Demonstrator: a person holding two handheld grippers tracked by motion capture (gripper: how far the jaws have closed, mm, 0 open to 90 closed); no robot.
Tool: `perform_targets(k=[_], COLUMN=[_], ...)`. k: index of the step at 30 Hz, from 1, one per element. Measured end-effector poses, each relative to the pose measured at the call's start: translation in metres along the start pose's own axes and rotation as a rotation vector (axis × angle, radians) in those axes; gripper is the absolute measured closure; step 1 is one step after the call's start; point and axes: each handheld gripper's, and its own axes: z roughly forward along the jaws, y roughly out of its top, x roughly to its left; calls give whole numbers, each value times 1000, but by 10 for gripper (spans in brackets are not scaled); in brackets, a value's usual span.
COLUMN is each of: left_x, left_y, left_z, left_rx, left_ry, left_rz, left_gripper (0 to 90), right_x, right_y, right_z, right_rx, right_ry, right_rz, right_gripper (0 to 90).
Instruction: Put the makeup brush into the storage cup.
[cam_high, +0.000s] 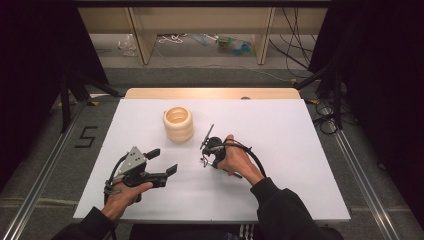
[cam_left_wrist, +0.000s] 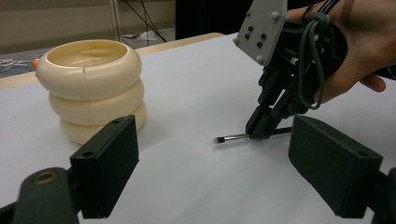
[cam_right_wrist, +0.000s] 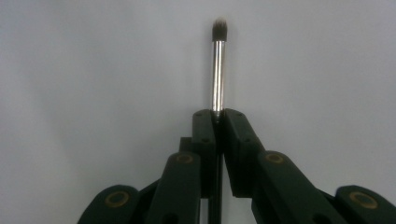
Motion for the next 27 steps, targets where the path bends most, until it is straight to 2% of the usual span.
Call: perform_targets(k=[4, 8, 16, 18, 20, 21, 22, 26, 27], left_x=[0, 0, 0, 0, 0, 0, -1, 0, 0], left_y=[0, 0, 0, 0, 0, 0, 0, 0, 0], left_z=[-1, -1, 0, 0, 0, 0, 0, 0, 0], left_rx=[-2, -2, -3, -3, -4, -6, -6, -5, -8], left_ry=[1, -1, -1, -1, 0, 0, 2, 2, 1], left_rz=[-10, 0, -3, -3, -2, -10, -17, -8, -14], left_gripper=[157, 157, 157, 157, 157, 157, 157, 157, 157], right_x=[-2, -8, -25, -28, -29, -29, -30, -32, -34], right_y=[-2, -7, -15, -17, -17, -17, -18, -18, -19], right_z=[-12, -25, -53, -58, -61, -63, -65, -68, -70], right_rx=[-45, -128, -359, -427, -469, -511, -522, -628, -648], right_ry=[5, 12, 8, -6, -12, -13, -12, -29, -19], right_rz=[27, 53, 107, 113, 129, 141, 145, 162, 157], right_gripper=[836, 836, 836, 836, 836, 836, 836, 836, 836])
